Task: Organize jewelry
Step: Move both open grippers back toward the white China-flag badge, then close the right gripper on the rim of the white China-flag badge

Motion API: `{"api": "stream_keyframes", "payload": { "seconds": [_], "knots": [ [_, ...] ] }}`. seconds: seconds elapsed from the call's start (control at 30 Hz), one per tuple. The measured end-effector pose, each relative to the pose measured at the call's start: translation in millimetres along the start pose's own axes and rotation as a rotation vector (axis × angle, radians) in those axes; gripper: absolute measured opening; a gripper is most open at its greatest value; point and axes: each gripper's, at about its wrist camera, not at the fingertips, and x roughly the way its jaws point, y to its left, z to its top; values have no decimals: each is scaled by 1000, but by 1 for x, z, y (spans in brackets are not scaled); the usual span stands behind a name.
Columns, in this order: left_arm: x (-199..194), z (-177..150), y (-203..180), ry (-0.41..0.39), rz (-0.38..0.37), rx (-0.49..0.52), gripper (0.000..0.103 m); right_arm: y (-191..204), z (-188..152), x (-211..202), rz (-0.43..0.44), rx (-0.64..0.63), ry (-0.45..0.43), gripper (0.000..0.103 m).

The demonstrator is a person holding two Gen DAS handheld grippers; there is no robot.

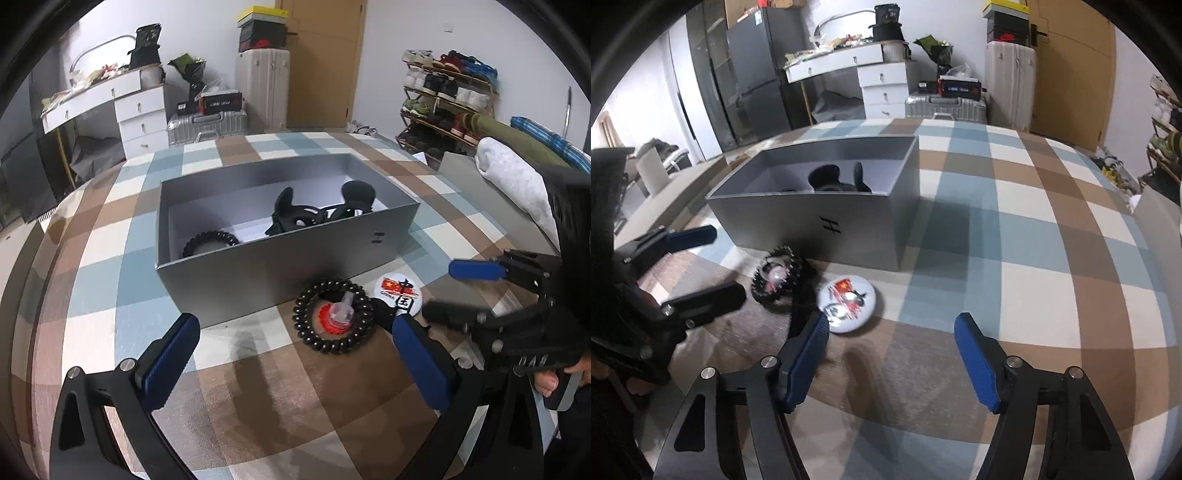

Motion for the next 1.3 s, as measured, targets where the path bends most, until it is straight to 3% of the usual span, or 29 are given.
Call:
{"api": "stream_keyframes", "payload": {
  "seconds": [0.13, 0.47, 0.7, 0.87, 1.13, 1.2, 1.3],
  "knots": [
    [3, 0, 5, 17, 24, -28, 101, 10, -3, 4, -29, -75, 33, 70],
    [4, -1, 5, 22, 35, -22, 101, 28, 1, 1, 8, -109, -2, 69],
    [5, 0, 6, 26, 36, -32, 101, 16, 5, -1, 10, -82, -7, 64],
    [6, 0, 6, 27, 37, -31, 101, 13, 3, 5, -31, -104, 32, 65],
    [10, 1, 8, 39, 41, -44, 101, 34, 10, 18, -4, -162, 38, 64],
    [9, 0, 9, 40, 40, -45, 101, 35, 11, 20, 5, -162, 34, 60],
    [9, 0, 8, 40, 41, -42, 101, 38, 10, 20, 26, -177, 28, 45]
  ]
}}
